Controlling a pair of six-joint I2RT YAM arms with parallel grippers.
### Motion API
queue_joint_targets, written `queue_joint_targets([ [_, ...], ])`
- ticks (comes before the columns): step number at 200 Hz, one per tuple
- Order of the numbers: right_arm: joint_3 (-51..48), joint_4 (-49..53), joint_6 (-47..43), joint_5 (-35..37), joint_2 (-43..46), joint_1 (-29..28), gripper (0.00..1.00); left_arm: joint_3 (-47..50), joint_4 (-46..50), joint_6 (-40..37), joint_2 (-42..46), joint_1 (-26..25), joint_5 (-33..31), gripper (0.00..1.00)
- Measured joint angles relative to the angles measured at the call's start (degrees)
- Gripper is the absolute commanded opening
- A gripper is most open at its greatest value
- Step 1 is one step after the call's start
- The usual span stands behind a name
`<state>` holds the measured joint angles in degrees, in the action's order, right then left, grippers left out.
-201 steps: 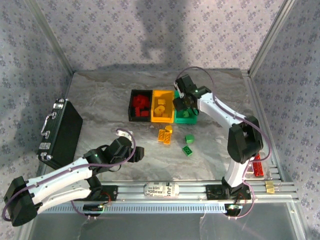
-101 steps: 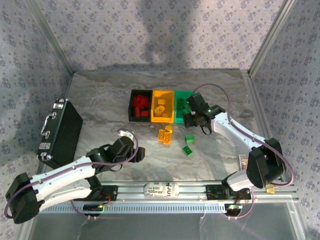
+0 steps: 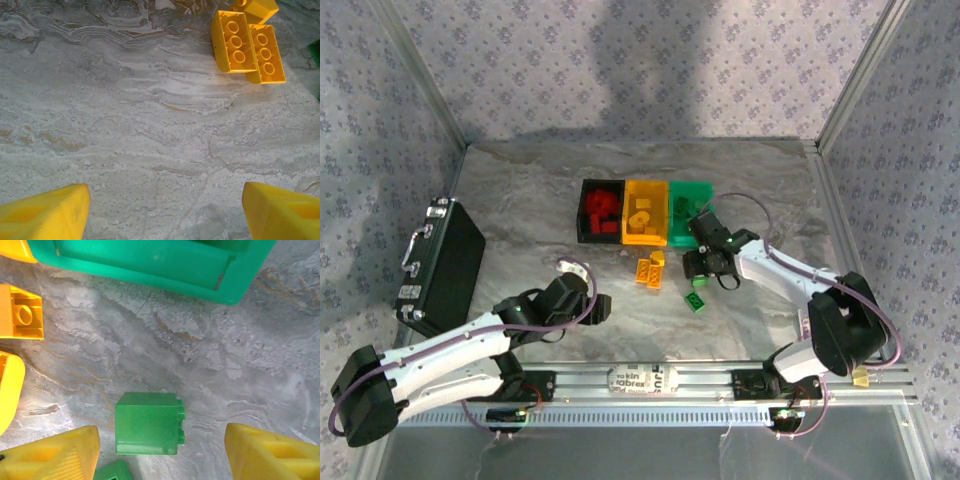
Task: Sort the legos into containers by color
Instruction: Pick up the lego from the center of the table.
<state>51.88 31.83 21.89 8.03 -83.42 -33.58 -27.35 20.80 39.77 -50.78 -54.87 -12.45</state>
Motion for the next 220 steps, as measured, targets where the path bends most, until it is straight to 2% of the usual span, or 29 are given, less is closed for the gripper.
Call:
queue_joint_targets([
  [60,-1.97,-2.34,2.36,-0.35,-3.74,-0.96,0.68,0.0,0.0,0.0,0.0,0.0,0.0,0.8],
  [94,-2.36,-3.54,3.26,-0.55,-5.49,-1.42,0.65,0.0,-0.02,0.02,0.0,0.0,0.0,0.8],
  [109,-2.4,-3.85,3.61,-0.59,-6.12,-1.9,0.61,0.0,-0.02,0.02,0.0,0.0,0.0,0.8],
  [139,-2.54,-4.22,4.11,-0.76,-6.38,-2.64,0.42,0.0,-0.02,0.02,0.0,0.0,0.0,0.8],
  [149,-2.54,-4.28,4.55,-0.68,-6.38,-2.73,0.39,0.0,-0.02,0.02,0.0,0.0,0.0,0.8],
  [188,-1.14,-2.54,4.39,0.76,-6.36,-3.61,0.39,0.0,0.0,0.22,0.11,0.0,0.0,0.8],
  [220,5.55,1.33,3.06,2.75,-6.27,-3.39,0.39,0.0,0.0,0.42,0.11,0.0,-0.02,0.8],
])
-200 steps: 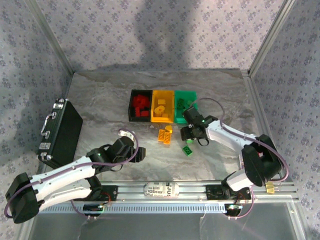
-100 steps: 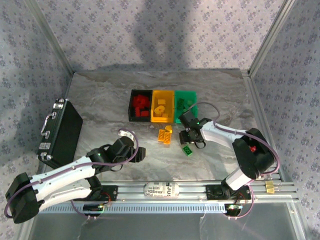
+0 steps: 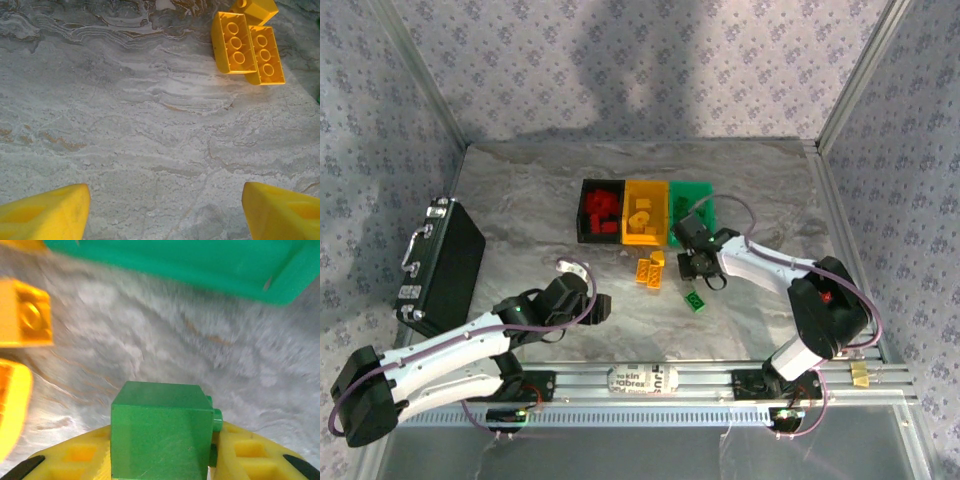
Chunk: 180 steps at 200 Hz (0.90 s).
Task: Sort the legos into containers by color
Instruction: Pick up the lego from the center of the table, then place the lego in the container.
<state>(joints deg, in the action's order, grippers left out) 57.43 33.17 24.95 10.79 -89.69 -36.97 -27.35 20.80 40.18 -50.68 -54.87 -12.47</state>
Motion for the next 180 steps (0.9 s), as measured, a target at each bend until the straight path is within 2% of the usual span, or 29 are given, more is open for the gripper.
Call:
queue_joint_targets([
  [50,17.44,4.33,-4.26,1.51,-2.25,4.26,0.39,0.0,0.2,0.0,0.74,0.0,0.0,0.79],
  [55,19.19,4.44,-4.74,1.46,-3.02,4.81,0.42,0.0,0.24,0.0,0.94,0.0,0.0,0.79],
  [64,21.81,4.63,-5.35,1.46,-4.44,5.77,0.53,0.0,0.31,0.02,1.27,0.0,0.0,0.79],
  [75,24.76,5.09,-6.05,1.11,-6.73,7.02,0.63,0.0,0.48,0.02,1.64,0.0,0.0,0.8],
  [93,27.98,5.84,-6.99,0.74,-10.03,8.46,0.7,0.0,0.72,0.02,1.95,-0.02,0.0,0.8],
  [124,24.44,5.57,-6.95,0.98,-8.44,8.09,0.72,0.0,1.68,0.0,2.03,-0.66,-0.02,0.8],
  [180,7.48,4.33,-4.09,0.87,5.86,4.9,0.72,-1.75,1.27,-0.44,-2.99,-0.72,0.11,0.82],
])
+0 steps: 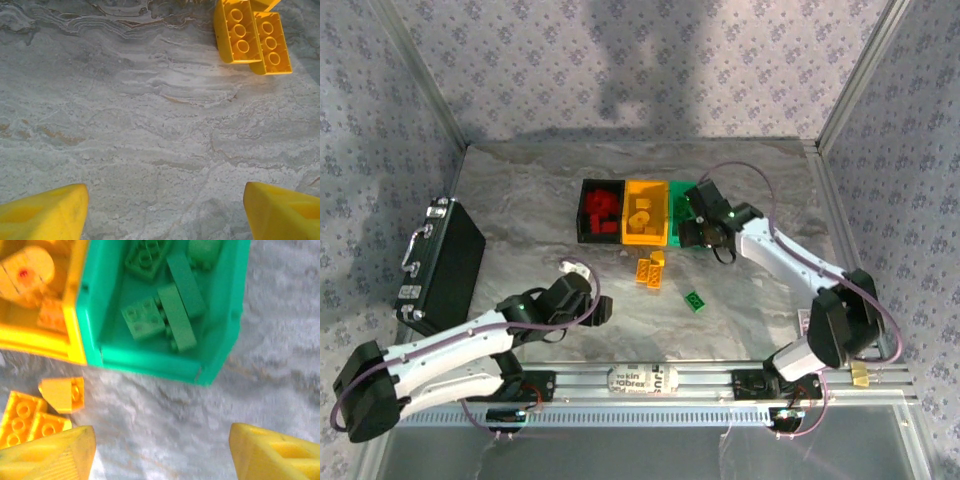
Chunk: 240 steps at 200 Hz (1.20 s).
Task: Sort the legos into containers by color
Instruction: Place the lego in the container, then pick up the lego from the center of the table.
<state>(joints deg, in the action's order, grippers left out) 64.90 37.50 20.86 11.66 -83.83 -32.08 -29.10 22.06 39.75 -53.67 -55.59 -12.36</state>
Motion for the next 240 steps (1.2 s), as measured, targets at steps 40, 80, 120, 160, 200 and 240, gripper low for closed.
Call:
queue_joint_targets([
  [40,-10.99,-1.46,3.34,-0.35,6.78,-0.96,0.72,-6.43,-1.88,-1.77,-8.39,-0.04,0.79,0.82],
  [80,-17.09,-3.26,5.81,-0.57,11.89,-0.98,0.72,-18.4,-1.31,-4.37,-22.34,-0.02,1.9,0.85],
  [120,-19.28,-4.81,6.86,-0.76,14.16,-0.96,0.73,-30.69,1.86,-6.05,-36.96,0.24,4.26,0.91],
  [160,-21.44,-5.44,7.3,-0.96,17.46,0.0,0.73,-36.96,6.69,-6.34,-44.98,0.42,4.37,0.87],
  [200,-22.86,-6.49,7.89,-1.18,18.51,1.05,0.73,-40.94,9.77,-6.69,-47.41,0.04,4.46,0.85],
  [240,-22.88,-7.32,7.93,-1.66,18.58,1.31,0.73,-41.57,10.38,-3.93,-47.84,-1.46,5.55,0.85],
])
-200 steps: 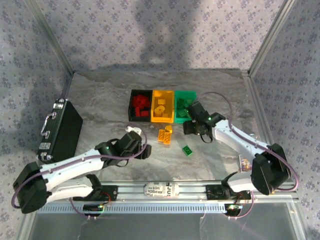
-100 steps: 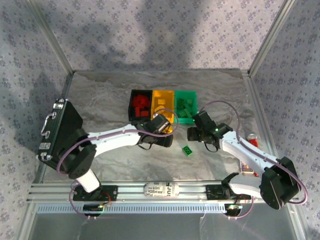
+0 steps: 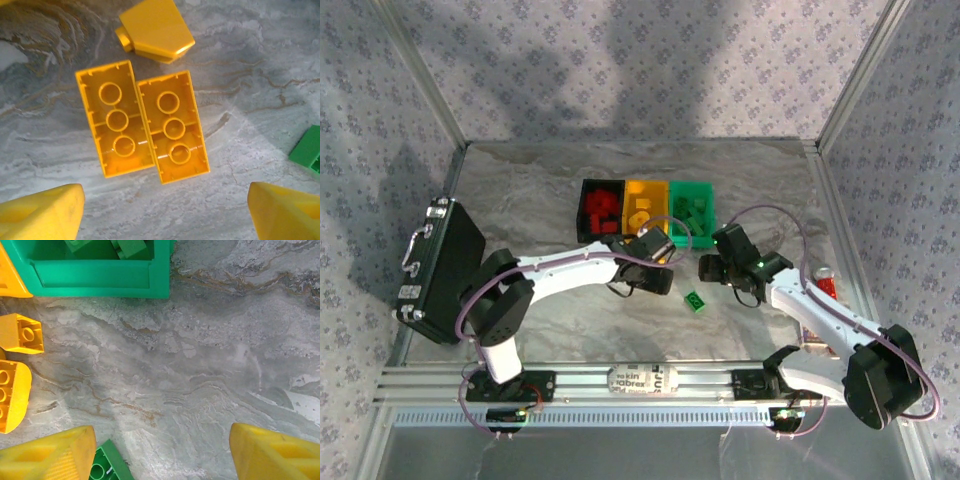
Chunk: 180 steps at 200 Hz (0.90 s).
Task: Sort the legos into containers by color
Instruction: Pick up the lego from the center of the table.
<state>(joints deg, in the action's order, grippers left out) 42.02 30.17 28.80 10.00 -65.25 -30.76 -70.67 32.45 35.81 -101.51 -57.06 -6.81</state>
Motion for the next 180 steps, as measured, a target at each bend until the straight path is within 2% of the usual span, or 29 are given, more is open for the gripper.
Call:
queue_joint_targets([
  [39,-0.2,-0.87,0.0,-0.35,0.02,0.15,0.72,1.18,0.13,3.19,-0.31,-1.66,0.85,0.78],
  [87,-1.07,-1.75,0.2,-0.39,0.02,0.44,0.72,0.79,0.22,4.35,-4.39,-2.6,1.97,0.76],
  [143,-2.58,-2.45,0.24,-0.59,0.04,0.98,0.72,-2.47,0.35,4.37,-7.37,-2.58,2.54,0.74],
  [180,-3.02,-2.84,0.35,-0.81,0.04,1.18,0.72,-5.62,0.42,4.28,-9.97,-2.14,2.54,0.68],
])
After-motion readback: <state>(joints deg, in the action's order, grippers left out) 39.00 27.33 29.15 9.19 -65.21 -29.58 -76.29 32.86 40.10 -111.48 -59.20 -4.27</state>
